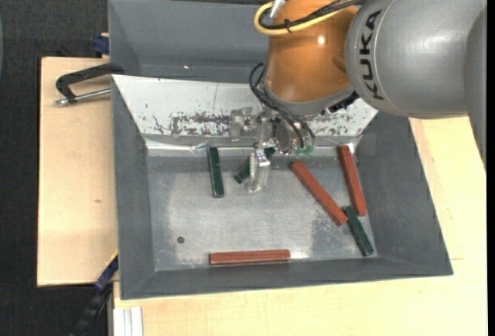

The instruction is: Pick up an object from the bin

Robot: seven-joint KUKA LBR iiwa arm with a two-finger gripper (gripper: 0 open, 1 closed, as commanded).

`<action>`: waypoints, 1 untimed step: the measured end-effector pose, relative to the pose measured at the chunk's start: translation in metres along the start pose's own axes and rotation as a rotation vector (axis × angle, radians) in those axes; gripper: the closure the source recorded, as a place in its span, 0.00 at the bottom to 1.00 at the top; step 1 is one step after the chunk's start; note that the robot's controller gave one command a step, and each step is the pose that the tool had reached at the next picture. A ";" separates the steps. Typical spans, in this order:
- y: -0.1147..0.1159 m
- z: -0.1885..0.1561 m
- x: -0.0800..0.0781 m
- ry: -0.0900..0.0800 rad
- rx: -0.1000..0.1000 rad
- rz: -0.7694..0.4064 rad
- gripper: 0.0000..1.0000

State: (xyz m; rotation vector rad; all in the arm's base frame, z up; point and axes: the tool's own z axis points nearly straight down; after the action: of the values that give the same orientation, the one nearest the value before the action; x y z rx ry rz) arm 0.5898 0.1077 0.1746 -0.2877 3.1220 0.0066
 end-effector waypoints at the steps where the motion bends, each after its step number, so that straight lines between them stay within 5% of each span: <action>1: -0.054 0.101 0.003 -0.003 0.003 0.249 1.00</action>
Offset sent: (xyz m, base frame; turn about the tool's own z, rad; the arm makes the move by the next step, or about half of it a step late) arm 0.0000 0.0000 0.0000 0.0000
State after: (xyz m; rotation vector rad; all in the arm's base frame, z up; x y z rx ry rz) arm 0.5977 0.0549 0.0733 0.1021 3.1308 0.0028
